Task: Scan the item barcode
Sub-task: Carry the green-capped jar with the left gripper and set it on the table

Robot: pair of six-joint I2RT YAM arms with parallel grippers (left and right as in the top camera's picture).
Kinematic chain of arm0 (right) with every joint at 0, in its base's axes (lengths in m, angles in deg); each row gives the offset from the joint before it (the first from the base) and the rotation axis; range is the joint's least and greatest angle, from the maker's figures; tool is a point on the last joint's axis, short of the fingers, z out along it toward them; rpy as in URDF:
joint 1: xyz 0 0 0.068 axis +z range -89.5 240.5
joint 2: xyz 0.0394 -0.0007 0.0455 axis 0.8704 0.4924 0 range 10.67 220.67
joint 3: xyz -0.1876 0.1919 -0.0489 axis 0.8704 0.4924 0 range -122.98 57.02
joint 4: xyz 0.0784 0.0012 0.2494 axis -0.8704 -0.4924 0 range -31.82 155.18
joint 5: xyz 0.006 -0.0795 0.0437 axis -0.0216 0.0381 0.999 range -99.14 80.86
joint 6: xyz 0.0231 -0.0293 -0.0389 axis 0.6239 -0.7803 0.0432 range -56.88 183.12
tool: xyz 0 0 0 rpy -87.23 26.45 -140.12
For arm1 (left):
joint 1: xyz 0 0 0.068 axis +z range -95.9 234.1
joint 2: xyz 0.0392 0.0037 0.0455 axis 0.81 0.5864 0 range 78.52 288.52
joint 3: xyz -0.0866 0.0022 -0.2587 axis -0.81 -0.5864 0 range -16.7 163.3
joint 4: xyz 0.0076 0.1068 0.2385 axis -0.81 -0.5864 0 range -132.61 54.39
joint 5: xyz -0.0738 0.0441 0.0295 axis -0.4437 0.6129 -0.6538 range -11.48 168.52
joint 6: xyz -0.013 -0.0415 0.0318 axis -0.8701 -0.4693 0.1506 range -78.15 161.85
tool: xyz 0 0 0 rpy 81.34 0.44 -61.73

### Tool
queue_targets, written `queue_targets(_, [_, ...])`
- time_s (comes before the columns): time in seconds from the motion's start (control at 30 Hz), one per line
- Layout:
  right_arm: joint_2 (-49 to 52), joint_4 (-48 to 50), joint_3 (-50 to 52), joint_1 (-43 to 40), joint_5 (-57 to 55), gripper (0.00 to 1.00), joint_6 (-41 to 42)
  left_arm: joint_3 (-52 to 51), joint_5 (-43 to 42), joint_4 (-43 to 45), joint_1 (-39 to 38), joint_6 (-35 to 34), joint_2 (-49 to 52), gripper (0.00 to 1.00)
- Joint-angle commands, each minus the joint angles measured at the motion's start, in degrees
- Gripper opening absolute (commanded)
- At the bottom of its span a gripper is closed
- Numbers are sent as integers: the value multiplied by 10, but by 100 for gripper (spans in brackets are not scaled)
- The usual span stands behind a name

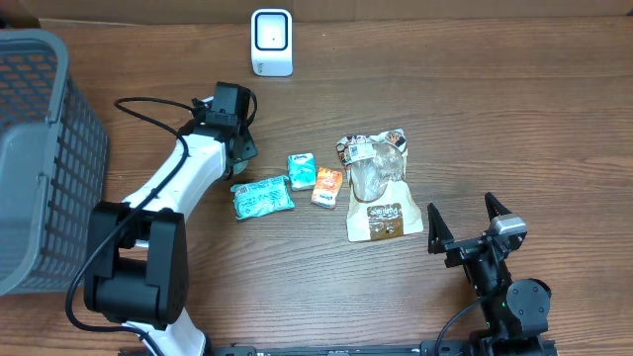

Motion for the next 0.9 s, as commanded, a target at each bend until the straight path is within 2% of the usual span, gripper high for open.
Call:
queue_targets(0.0, [-6,3,6,-1,1,100,-2,-9,-19,-10,5,-15,-7,63])
queue_targets(0.13, [-6,3,6,-1,1,100,-2,-9,-57,-17,3,-14,-7,68])
queue_targets(0.4, [-6,3,6,-1,1,100,-2,-4,-64,-23,-1,5,-9,100])
queue_targets(0.57, [-6,3,6,-1,1,100,-2,54,-65,-87,10,42,-53,100])
queue_targets(0.87, [-6,3,6,-1,1,100,-2,183,-64,-213,31,232,-164,100])
